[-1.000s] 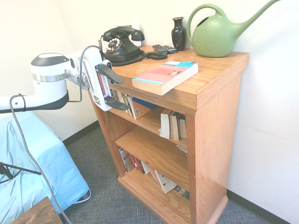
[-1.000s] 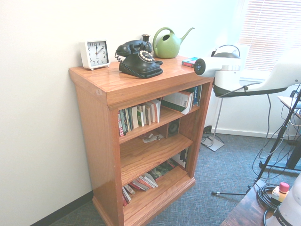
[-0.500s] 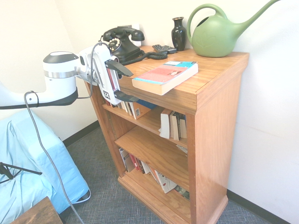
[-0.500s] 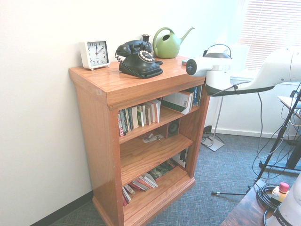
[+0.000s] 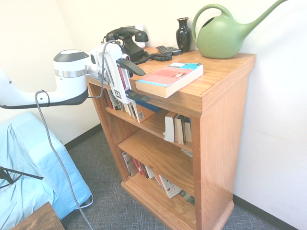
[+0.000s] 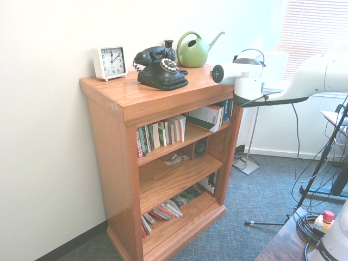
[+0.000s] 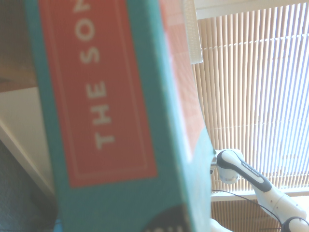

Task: Organize the shelf

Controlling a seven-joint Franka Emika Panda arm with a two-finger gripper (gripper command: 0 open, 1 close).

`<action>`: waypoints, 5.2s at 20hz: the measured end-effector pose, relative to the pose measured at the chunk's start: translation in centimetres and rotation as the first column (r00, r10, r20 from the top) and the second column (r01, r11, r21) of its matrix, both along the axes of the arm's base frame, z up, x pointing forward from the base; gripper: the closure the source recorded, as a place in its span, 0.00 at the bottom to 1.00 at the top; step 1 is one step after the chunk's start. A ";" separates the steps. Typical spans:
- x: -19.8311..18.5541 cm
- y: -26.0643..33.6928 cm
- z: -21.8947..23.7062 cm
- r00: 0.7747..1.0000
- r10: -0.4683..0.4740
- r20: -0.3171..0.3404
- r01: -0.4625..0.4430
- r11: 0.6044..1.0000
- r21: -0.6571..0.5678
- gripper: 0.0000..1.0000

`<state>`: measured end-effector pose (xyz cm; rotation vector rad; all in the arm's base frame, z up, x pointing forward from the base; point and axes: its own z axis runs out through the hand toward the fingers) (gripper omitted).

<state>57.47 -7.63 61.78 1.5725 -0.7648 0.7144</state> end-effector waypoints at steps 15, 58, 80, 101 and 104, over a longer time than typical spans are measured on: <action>2.5 -0.6 -0.3 1.000 -0.009 0.014 0.009 1.000 0.014 0.00; 2.1 0.2 2.1 0.999 0.032 0.016 -0.033 0.995 0.095 1.00; -20.7 9.0 -1.0 0.921 0.131 0.366 -0.302 0.834 0.462 1.00; -18.1 13.4 -17.1 0.859 0.234 0.457 -0.505 0.542 0.672 1.00; -16.8 12.6 -18.7 0.848 0.238 0.473 -0.524 0.507 0.684 1.00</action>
